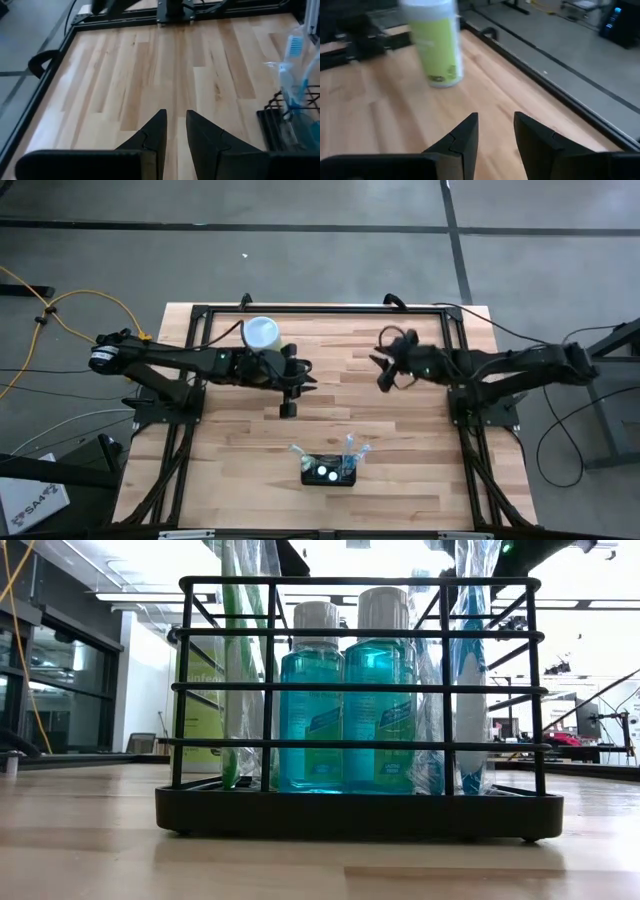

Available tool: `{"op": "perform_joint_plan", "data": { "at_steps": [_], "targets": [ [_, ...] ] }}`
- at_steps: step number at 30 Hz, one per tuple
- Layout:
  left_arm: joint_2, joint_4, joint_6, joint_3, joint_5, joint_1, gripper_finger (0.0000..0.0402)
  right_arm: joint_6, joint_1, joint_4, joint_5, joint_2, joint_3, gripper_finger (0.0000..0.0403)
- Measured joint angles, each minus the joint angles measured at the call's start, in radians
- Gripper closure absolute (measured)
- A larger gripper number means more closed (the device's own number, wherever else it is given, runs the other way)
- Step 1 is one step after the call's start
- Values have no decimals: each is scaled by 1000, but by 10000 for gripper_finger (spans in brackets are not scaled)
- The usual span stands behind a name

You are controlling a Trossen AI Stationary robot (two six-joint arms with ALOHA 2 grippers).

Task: Pick & Place toothbrushing station
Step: Return to Home Position

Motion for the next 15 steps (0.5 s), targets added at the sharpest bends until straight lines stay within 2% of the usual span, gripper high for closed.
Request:
{"op": "perform_joint_plan", "data": {
  "at_steps": [5,11,15],
  "targets": [
    [0,1,57,0,24,29,334,-36,-150,41,-106,0,-39,286],
    [0,5,118,0,258,133,334,-107,-280,191,-336,0,-123,286],
    [0,4,155,-2,404,203,334,-118,-343,299,-424,0,-184,286]
  ]
}}
